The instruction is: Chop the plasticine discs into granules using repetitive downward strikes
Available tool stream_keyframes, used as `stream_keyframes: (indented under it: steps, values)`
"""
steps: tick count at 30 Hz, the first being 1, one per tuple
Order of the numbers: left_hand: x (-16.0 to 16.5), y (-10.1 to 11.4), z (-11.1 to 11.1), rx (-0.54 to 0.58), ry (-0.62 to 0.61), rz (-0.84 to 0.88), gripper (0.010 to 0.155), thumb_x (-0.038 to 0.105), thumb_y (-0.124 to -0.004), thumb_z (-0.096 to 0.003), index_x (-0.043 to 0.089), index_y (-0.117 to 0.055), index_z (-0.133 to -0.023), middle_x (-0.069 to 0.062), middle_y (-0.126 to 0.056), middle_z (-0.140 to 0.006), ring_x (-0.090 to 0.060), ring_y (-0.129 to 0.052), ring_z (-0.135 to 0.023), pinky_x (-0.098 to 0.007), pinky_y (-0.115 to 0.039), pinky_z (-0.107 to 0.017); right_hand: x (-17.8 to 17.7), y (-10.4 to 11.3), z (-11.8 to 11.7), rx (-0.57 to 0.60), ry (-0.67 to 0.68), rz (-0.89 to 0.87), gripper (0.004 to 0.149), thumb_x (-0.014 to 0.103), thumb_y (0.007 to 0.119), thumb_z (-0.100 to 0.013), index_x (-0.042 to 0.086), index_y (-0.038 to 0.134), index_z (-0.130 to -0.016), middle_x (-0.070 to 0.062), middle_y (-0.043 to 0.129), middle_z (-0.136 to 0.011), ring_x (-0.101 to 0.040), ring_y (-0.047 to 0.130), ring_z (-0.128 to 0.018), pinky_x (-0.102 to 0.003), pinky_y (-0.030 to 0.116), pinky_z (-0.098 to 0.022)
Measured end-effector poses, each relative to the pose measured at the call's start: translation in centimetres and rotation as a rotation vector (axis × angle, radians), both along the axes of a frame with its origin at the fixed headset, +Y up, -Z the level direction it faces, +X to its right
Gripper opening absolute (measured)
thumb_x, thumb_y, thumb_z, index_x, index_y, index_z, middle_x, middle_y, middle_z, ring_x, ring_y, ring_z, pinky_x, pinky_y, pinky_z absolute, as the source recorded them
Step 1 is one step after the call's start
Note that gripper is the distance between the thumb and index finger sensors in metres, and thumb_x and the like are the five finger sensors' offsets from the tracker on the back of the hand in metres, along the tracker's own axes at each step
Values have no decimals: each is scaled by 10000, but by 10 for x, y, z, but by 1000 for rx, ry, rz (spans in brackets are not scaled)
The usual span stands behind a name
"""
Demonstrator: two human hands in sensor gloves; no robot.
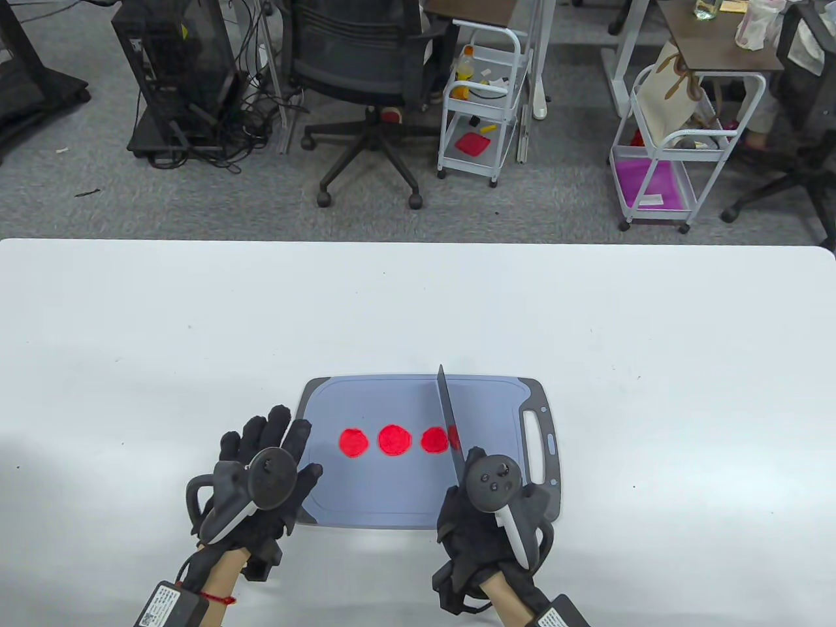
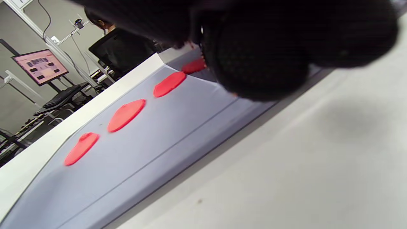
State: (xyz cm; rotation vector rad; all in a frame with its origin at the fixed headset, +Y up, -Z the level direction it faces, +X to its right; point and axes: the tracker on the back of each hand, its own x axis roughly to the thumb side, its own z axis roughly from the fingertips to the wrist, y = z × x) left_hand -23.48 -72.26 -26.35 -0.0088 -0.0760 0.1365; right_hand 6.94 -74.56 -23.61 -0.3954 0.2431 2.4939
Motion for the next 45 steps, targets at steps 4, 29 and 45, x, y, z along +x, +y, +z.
stream_keyframes:
  steps: [4,29,45]
  values:
    - [2,-1,0,-5,-4,-4,714,647,-669,-441,384,-623,-1104,-19,-490,-1285,-413,-615,-1128,-676,-431,-763,-5,1,0,23,15,14,699,319,751,-480,134,495,-1104,-132,846,-847,-253,1068,-294,-473,903,-231]
    - [-17,1,-1,-23,37,42,713,642,-670,-444,379,-621,-1105,-31,-490,-1283,-424,-614,-1122,-677,-429,-761,-103,-3,14,-95,134,-179,710,337,719,-489,140,436,-1110,-114,784,-858,-234,1042,-362,-459,893,-280]
    - [-16,0,-1,-30,29,35,715,642,-668,-444,379,-618,-1107,-34,-490,-1285,-424,-620,-1120,-679,-429,-761,-17,46,-14,130,42,21,568,335,823,-479,221,758,-1032,-114,907,-759,-264,1083,-294,-478,903,-234]
